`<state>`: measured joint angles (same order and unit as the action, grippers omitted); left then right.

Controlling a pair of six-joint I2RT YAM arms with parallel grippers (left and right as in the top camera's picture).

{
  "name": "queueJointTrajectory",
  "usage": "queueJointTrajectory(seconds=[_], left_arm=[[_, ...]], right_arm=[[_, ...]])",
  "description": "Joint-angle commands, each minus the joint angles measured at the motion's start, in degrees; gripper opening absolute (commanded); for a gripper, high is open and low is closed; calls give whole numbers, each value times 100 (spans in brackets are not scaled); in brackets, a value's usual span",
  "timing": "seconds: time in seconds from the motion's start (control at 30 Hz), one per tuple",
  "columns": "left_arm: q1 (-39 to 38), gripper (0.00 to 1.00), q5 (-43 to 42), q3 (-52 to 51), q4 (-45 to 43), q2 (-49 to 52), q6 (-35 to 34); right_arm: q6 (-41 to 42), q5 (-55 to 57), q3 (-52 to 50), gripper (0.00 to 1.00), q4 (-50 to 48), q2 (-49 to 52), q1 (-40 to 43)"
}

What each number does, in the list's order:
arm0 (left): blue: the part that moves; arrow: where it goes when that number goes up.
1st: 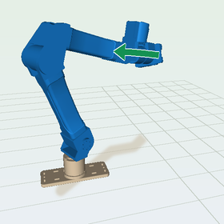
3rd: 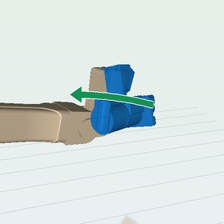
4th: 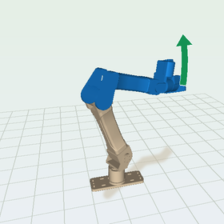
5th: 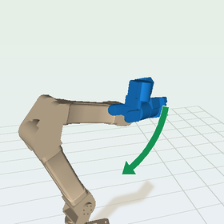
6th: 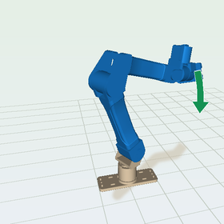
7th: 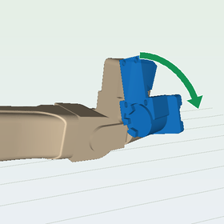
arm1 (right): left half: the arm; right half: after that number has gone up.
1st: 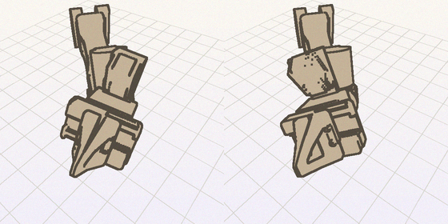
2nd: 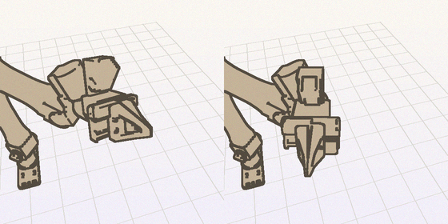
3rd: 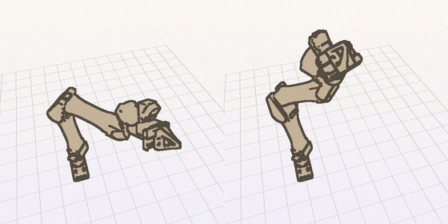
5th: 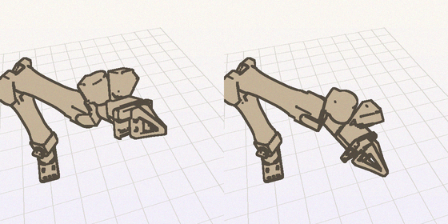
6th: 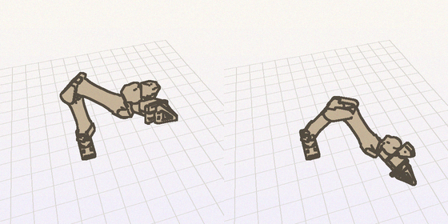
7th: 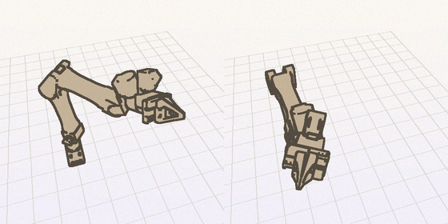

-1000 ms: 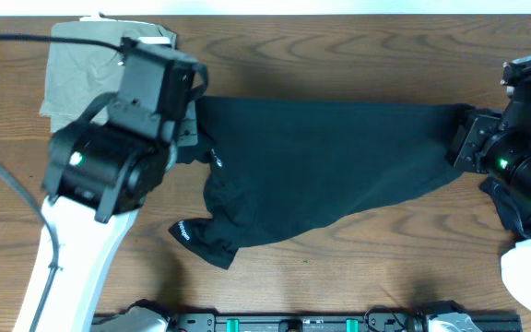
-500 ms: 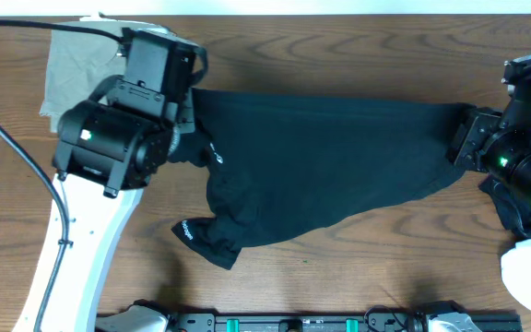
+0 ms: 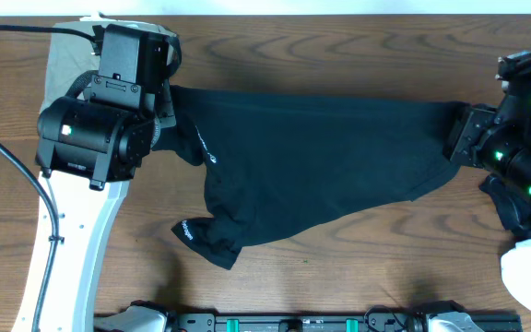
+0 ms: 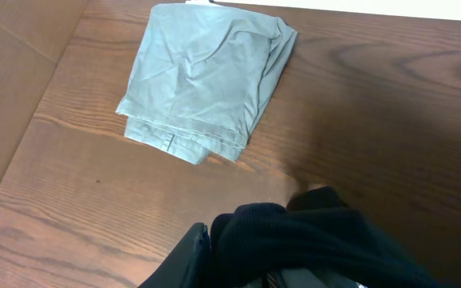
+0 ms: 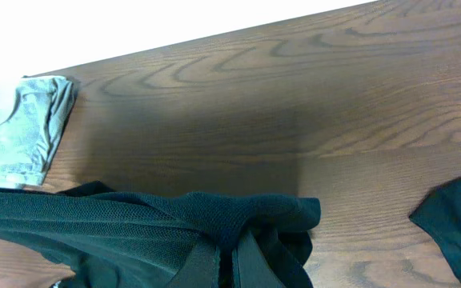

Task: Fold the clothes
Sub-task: 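Lift the black shirt with both grippers and stretch it left-right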

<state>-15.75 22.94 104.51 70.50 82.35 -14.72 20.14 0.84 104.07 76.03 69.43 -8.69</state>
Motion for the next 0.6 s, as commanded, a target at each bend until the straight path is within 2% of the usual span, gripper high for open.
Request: queueJointTrajectory(seconds=[0.0,0.1,0.17,0.37,0.57], left_arm=[[138,22,476,83,-7,-37,13],[138,21,476,83,-52,-37,13],[138,7,476,83,-118,-37,13],[138,6,476,83,-282,-37,20],[138,6,509,87,-807,-101,533]], right_arm=[[17,540,79,1,4,22,129],[17,538,79,1,4,24,129],[17,538,79,1,4,22,129],[17,538,79,1,7,22,129],[13,542,79,1,-59,42,129]])
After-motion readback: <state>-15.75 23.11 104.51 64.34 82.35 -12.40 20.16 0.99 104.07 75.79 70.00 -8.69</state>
